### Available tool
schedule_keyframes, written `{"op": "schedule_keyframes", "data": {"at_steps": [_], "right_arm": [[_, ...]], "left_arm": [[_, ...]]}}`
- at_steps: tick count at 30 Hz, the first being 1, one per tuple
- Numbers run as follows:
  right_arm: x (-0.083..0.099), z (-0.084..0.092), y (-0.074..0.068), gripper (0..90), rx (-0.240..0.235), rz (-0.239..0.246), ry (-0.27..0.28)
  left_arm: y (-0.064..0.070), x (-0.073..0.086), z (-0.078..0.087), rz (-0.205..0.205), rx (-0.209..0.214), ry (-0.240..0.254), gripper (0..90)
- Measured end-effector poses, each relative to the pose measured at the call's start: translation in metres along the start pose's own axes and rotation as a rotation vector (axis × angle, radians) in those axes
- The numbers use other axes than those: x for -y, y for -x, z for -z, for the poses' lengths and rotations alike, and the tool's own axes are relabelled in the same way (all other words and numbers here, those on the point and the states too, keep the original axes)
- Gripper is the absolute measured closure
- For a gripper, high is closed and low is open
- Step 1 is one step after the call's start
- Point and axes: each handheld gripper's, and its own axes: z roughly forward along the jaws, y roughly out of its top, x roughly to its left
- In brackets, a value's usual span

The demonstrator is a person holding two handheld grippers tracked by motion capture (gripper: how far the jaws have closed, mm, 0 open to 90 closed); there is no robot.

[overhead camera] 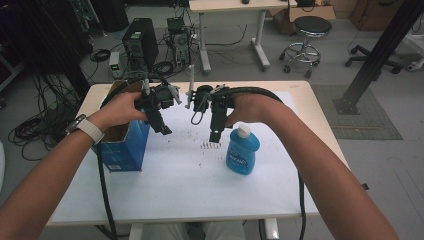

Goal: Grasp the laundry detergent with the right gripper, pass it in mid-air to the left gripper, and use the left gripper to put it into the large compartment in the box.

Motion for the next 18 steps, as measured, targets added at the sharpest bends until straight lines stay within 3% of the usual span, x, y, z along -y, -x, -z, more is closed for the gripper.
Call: {"op": "schedule_keyframes", "data": {"at_steps": [18], "right_arm": [[0.008,0.015,-0.001,6.1,0.011,-0.044,0.011]], "left_arm": [[0.001,0.001,0.002,-0.003,-0.007,0.005,5.7]]}}
